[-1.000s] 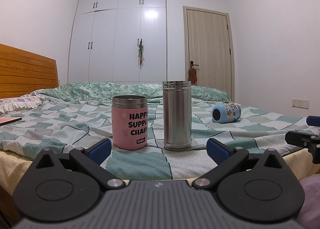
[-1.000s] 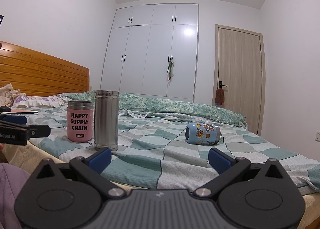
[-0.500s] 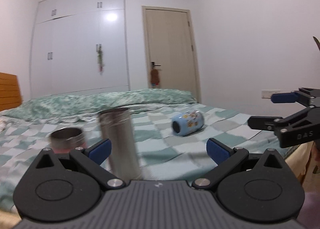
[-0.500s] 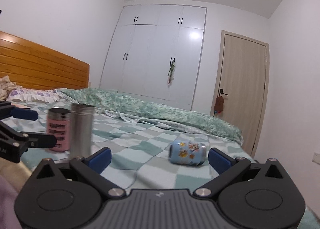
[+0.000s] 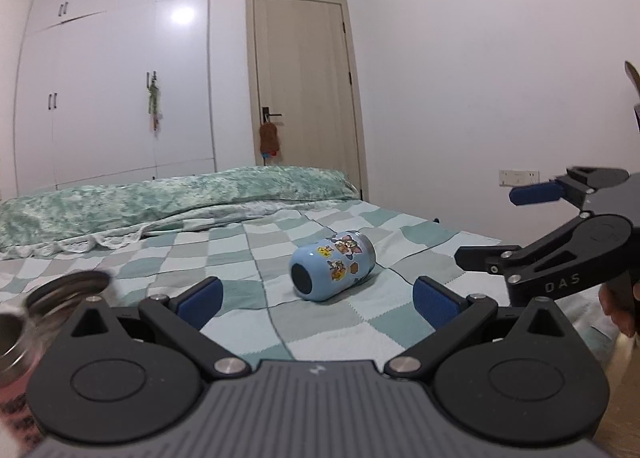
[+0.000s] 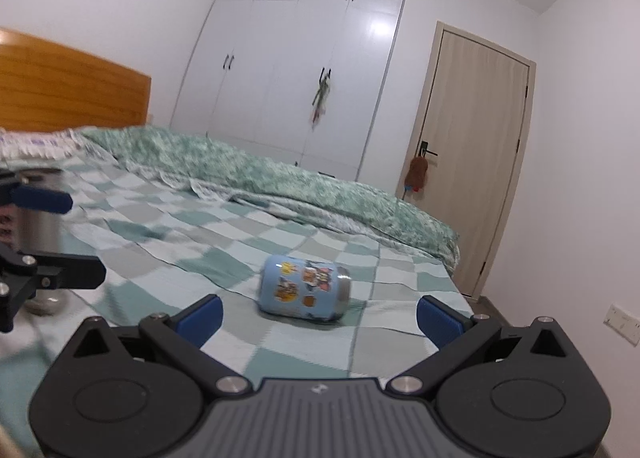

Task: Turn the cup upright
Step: 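Move the right tool toward the lying light-blue sticker cup, then close the right tool around the light-blue cup's body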

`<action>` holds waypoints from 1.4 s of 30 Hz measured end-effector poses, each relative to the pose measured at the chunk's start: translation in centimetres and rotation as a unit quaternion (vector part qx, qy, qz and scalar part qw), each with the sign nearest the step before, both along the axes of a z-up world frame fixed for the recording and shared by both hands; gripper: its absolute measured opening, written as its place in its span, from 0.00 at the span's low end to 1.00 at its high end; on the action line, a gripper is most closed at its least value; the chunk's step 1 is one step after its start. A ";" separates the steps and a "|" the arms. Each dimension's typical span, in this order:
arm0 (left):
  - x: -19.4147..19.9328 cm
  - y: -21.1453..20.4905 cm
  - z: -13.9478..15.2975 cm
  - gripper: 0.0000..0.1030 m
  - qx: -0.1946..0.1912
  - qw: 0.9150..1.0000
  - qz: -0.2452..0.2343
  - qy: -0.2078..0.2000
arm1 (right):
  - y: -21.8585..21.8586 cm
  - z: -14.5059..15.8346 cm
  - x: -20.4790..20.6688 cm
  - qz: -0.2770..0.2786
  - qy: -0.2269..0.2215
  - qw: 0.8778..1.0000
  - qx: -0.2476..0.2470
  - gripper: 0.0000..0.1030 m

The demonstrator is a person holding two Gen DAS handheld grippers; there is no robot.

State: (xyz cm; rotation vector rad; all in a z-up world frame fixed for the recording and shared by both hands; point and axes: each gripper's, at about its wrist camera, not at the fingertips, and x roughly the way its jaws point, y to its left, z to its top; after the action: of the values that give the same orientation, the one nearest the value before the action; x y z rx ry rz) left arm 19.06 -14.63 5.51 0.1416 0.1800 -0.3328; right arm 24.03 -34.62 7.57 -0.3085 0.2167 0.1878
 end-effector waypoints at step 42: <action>24.1 2.0 -3.9 1.00 0.173 0.977 -0.063 0.108 | 11.4 -9.5 24.4 0.188 0.054 0.843 -0.502 1.00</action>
State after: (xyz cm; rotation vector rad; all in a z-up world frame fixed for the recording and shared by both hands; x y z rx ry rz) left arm 43.11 -12.59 1.64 0.4639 0.4451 -0.4422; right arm 48.44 -23.18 -1.89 -1.4010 0.3571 0.4792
